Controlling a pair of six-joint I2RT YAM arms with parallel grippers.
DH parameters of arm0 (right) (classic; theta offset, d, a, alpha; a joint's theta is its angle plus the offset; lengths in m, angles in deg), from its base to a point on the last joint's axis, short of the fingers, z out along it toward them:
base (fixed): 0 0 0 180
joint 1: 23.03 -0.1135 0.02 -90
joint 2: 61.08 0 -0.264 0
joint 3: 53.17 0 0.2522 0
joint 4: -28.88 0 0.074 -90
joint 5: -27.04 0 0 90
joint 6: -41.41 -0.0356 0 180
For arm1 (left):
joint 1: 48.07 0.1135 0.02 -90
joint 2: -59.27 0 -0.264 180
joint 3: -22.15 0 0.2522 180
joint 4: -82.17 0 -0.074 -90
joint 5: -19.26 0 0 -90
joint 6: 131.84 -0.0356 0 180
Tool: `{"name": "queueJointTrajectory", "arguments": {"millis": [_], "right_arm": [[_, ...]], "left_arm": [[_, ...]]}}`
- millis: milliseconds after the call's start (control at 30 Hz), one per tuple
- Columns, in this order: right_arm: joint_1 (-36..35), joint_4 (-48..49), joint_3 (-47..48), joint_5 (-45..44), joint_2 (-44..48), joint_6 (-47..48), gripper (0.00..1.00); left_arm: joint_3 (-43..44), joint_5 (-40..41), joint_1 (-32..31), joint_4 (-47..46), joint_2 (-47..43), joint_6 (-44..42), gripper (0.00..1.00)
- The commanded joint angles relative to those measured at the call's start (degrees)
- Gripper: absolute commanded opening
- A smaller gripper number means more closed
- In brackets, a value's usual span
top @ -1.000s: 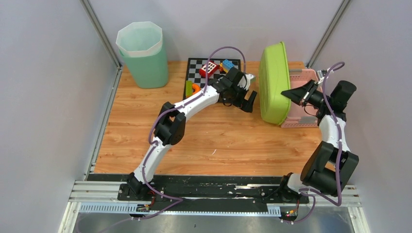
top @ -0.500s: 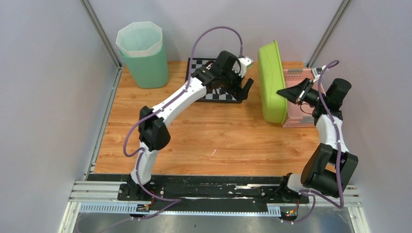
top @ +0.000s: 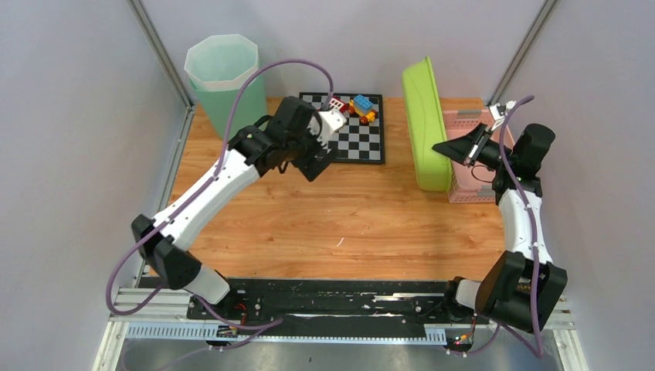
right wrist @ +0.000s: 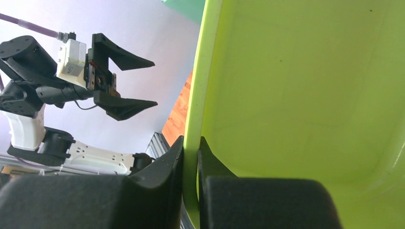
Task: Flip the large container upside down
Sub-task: Pick up the container from the container, then place the container at the center of the board.
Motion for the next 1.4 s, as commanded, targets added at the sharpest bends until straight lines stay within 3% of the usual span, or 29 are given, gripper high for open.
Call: {"name": "queueJointTrajectory", "arguments": {"millis": [0,367,467,600,800,1033,1367], "right_arm": [[-3.29,-6.95,2.41,-1.35,4.38,11.65,0.02],[-19.57,-38.03,7.7,-9.33,12.25,45.67,0.02],[-28.43,-48.53,8.33,-14.68,14.58,59.25,0.02],[-41.42,-54.97,5.75,-26.38,17.34,73.94,0.02],[-59.57,-57.74,-0.33,-43.68,16.9,84.72,0.02],[-71.19,-52.3,-8.27,-60.1,14.46,90.97,0.02],[-77.08,-49.55,-14.58,-60.34,14.41,93.41,0.07]], "left_arm": [[-6.94,4.46,3.44,1.13,-9.09,-3.37,1.0],[-24.29,-3.23,21.01,-2.92,-26.7,-4.96,1.0],[-28.51,-5.31,23.44,-4.13,-31.61,-6.06,1.0],[-31.62,-7.69,23.66,-4.74,-36.54,-6.89,1.0],[-34.27,-13.04,23.67,-4.78,-40.74,-8.79,1.0],[-34.65,-23.9,23.66,2.54,-45.67,-17.0,1.0],[-37.14,-32.9,23.59,9.34,-42.88,-28.18,1.0]]}}
